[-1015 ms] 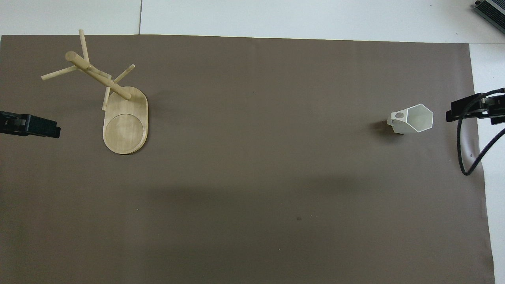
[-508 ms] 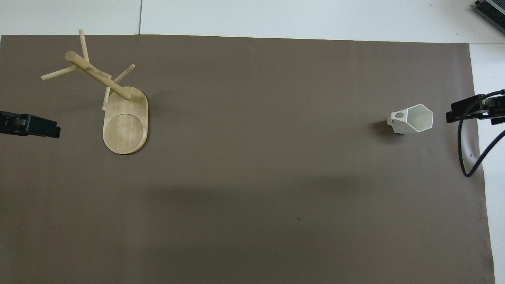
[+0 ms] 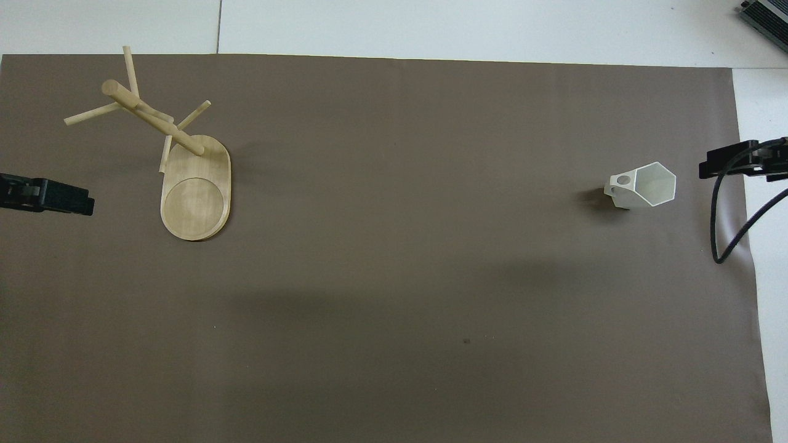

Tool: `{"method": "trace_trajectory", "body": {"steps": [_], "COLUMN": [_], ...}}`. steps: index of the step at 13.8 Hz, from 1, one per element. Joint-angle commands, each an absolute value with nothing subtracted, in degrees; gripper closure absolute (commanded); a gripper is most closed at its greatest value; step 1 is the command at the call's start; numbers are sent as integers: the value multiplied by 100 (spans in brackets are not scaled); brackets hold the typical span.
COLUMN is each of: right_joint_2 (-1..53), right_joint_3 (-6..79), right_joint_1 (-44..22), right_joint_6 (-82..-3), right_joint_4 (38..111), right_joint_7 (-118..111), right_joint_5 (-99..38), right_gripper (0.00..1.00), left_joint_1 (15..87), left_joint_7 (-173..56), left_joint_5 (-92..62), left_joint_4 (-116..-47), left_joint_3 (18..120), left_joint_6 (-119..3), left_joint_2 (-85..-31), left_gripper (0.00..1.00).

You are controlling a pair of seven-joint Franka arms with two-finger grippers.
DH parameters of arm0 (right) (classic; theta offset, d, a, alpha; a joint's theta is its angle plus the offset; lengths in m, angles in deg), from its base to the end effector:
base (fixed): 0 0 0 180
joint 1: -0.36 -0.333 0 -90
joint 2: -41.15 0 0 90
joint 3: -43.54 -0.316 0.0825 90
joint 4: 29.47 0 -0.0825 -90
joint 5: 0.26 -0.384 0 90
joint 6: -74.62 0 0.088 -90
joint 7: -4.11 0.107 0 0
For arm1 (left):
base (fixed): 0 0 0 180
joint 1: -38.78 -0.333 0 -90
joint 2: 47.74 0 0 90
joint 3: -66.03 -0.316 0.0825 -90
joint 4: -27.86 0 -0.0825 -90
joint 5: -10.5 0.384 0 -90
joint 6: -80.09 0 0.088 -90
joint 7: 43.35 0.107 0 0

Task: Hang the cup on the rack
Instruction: 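Move the right gripper to the white cup's rim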

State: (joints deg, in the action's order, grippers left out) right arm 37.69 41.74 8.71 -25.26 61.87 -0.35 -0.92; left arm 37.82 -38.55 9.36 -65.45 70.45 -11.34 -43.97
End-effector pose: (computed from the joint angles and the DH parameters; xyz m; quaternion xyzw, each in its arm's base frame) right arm 0.5843 -0.0666 0.5948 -0.9988 0.0190 -0.0448 0.0024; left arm 0.5352 -0.0359 0.6352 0.9973 -0.0719 0.0165 0.0072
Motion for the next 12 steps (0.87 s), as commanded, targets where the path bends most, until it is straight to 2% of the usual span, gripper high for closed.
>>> {"method": "trace_trajectory", "body": {"steps": [1, 5, 12], "right_joint_2": [4089, 3835, 3079], "right_joint_3": [4144, 4144, 4152], "right_joint_1": [994, 1011, 1345], "right_joint_6": [-3364, -4155, -5421], "right_joint_4": [7141, 7599, 7776], "right_joint_7": [-423, -1107, -1785], "right_joint_5": [9, 9, 9], "right_gripper": [0, 0, 0], "left_joint_1": [3816, 3816, 3816], "left_joint_7": [-3904, -3904, -3904], "left_joint_5": [883, 883, 883], "left_joint_4": [-6715, -6715, -6715], "left_joint_3": [6998, 6998, 6998], "left_joint_6": [-1175, -1175, -1175], "left_joint_2": [-4247, -4247, -4247], "left_gripper": [0, 0, 0]}}
